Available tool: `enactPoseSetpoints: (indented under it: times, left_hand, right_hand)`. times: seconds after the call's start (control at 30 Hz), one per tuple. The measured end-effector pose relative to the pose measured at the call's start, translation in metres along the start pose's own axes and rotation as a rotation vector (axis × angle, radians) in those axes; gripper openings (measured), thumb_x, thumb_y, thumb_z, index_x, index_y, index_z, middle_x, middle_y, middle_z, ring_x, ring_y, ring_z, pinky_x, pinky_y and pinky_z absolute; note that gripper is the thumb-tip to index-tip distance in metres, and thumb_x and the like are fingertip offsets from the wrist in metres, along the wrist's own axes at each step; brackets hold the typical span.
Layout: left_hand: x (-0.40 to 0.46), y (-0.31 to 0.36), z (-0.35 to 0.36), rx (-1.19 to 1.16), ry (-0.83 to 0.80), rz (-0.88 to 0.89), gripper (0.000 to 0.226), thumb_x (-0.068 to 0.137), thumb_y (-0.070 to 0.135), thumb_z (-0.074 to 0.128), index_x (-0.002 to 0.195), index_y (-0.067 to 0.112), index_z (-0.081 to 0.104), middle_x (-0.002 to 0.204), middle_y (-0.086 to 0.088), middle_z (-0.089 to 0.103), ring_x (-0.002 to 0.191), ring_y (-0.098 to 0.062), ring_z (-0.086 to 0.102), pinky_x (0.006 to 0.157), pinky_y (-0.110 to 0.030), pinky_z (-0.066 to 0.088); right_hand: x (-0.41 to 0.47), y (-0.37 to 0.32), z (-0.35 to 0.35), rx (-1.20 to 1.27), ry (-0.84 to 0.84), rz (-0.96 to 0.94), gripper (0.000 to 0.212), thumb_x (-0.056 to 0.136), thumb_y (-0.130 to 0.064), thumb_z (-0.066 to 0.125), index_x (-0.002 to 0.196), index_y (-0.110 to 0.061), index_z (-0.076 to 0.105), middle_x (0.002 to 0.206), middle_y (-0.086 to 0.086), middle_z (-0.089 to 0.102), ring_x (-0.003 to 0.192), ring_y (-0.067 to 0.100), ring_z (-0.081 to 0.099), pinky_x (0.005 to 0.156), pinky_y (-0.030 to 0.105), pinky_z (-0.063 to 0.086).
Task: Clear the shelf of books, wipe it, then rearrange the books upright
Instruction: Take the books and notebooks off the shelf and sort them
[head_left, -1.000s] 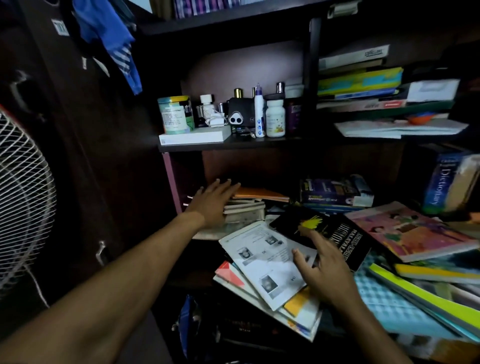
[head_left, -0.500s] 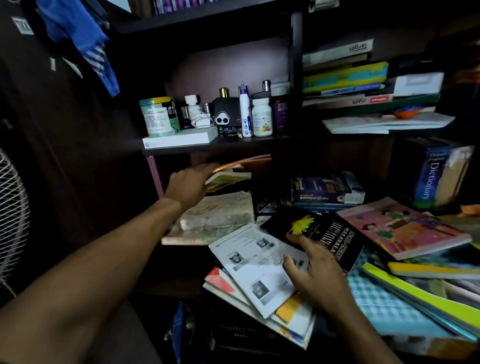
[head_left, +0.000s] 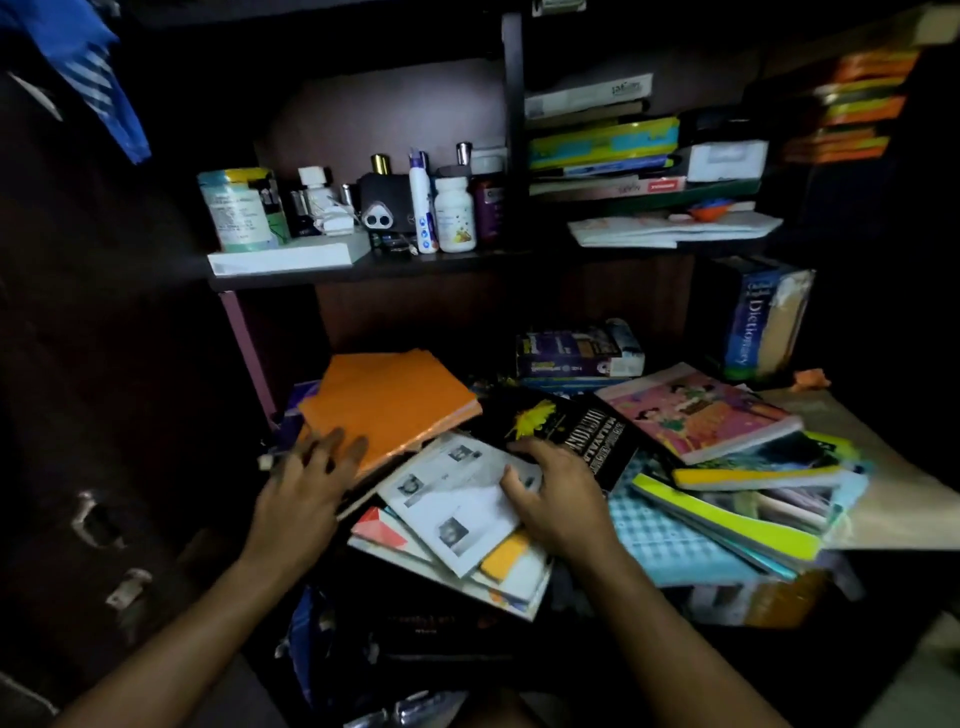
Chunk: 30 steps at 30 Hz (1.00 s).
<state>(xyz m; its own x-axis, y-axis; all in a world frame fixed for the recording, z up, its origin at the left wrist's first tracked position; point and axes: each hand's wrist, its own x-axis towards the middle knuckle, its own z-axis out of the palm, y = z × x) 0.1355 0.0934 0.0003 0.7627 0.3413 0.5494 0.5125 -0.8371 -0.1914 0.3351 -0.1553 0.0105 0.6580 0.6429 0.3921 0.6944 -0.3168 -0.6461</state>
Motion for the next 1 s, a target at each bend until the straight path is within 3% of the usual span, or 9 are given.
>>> enactPoseSetpoints:
  times: [0.1,0.17,0.23,0.33,0.43,0.53,0.63,0.77,1.0]
  left_hand:
    - [0.003,0.005,-0.005,-0.131,-0.186,-0.070,0.109,0.066,0.016,0.087,0.157,0.024,0.028,0.162,-0.013,0.024,0.150,-0.039,0.016,0.113,-0.066,0.027]
    - [0.000,0.007,-0.022,-0.219,-0.320,-0.073,0.111,0.074,0.021,0.078,0.161,0.032,0.009,0.169,-0.005,-0.003,0.154,-0.025,-0.016,0.117,-0.067,-0.001]
    - [-0.012,0.019,-0.051,-0.341,-0.288,0.036,0.107,0.074,0.027,0.070,0.160,0.038,0.006,0.169,0.003,-0.013,0.151,-0.017,-0.026,0.118,-0.062,-0.012]
    - [-0.036,0.064,-0.073,-0.340,-0.163,0.380,0.102,0.073,0.054,0.063,0.160,0.038,0.011,0.169,0.008,-0.005,0.156,-0.019,-0.010,0.121,-0.060,-0.005]
    - [-0.036,0.091,-0.051,-0.305,-0.089,0.435,0.079,0.089,0.065,0.051,0.158,0.040,0.022,0.167,0.005,0.021,0.152,-0.023,0.025,0.117,-0.051,0.028]
    - [-0.014,0.098,-0.037,-0.365,0.102,0.417,0.050,0.104,0.057,0.028,0.140,0.031,0.050,0.128,-0.005,0.068,0.105,-0.027,0.068,0.079,-0.039,0.050]
    - [0.019,0.106,-0.056,-0.412,0.247,0.198,0.047,0.108,0.048,0.032,0.121,0.012,0.059,0.074,-0.014,0.067,0.052,-0.026,0.057,0.049,-0.023,0.030]
    - [0.045,0.107,-0.070,-0.480,0.235,0.021,0.032,0.106,0.033,0.047,0.129,0.010,0.051,0.083,-0.022,0.068,0.062,-0.039,0.064,0.052,-0.029,0.035]
    - [0.011,0.113,-0.031,-0.514,0.243,0.285,0.051,0.108,0.050,0.028,0.132,0.014,0.055,0.096,-0.019,0.068,0.080,-0.037,0.063,0.058,-0.035,0.044]
  right_hand:
    - [0.006,-0.002,-0.001,-0.043,-0.002,-0.020,0.030,0.097,-0.030,0.057,0.120,-0.015,0.070,0.119,0.006,0.069,0.108,0.025,0.061,0.087,0.034,0.047]
    - [0.010,-0.003,-0.004,-0.032,-0.053,-0.012,0.029,0.101,-0.032,0.055,0.115,-0.012,0.071,0.115,0.010,0.070,0.104,0.029,0.061,0.082,0.036,0.046]
    - [0.012,-0.006,-0.015,-0.007,-0.171,0.010,0.031,0.106,-0.034,0.049,0.114,-0.011,0.068,0.112,0.013,0.069,0.104,0.032,0.061,0.078,0.037,0.044]
    - [0.007,-0.007,-0.048,0.041,-0.189,-0.066,0.032,0.108,-0.030,0.044,0.127,-0.009,0.060,0.120,0.012,0.064,0.109,0.029,0.059,0.081,0.035,0.043]
    - [-0.024,0.007,-0.080,-0.073,-0.194,-0.160,0.042,0.098,-0.037,0.056,0.136,-0.018,0.054,0.130,0.004,0.057,0.116,0.019,0.052,0.093,0.034,0.042]
    - [-0.069,0.046,-0.101,-0.523,-0.336,-0.229,0.074,0.084,-0.051,0.066,0.148,-0.022,0.042,0.143,0.006,0.048,0.134,0.026,0.041,0.112,0.039,0.029]
    - [-0.093,0.077,-0.107,-0.651,-0.289,-0.259,0.071,0.087,-0.033,0.070,0.151,-0.024,0.041,0.158,-0.001,0.038,0.150,0.019,0.028,0.123,0.039,0.011]
    - [-0.090,0.078,-0.108,-0.584,-0.233,-0.234,0.066,0.085,-0.013,0.070,0.147,-0.019,0.048,0.154,0.002,0.047,0.146,0.022,0.037,0.121,0.041,0.017]
    - [-0.055,0.052,-0.140,-0.435,-0.100,-0.189,0.036,0.101,-0.021,0.058,0.135,-0.012,0.059,0.122,0.017,0.068,0.110,0.036,0.062,0.081,0.039,0.040]
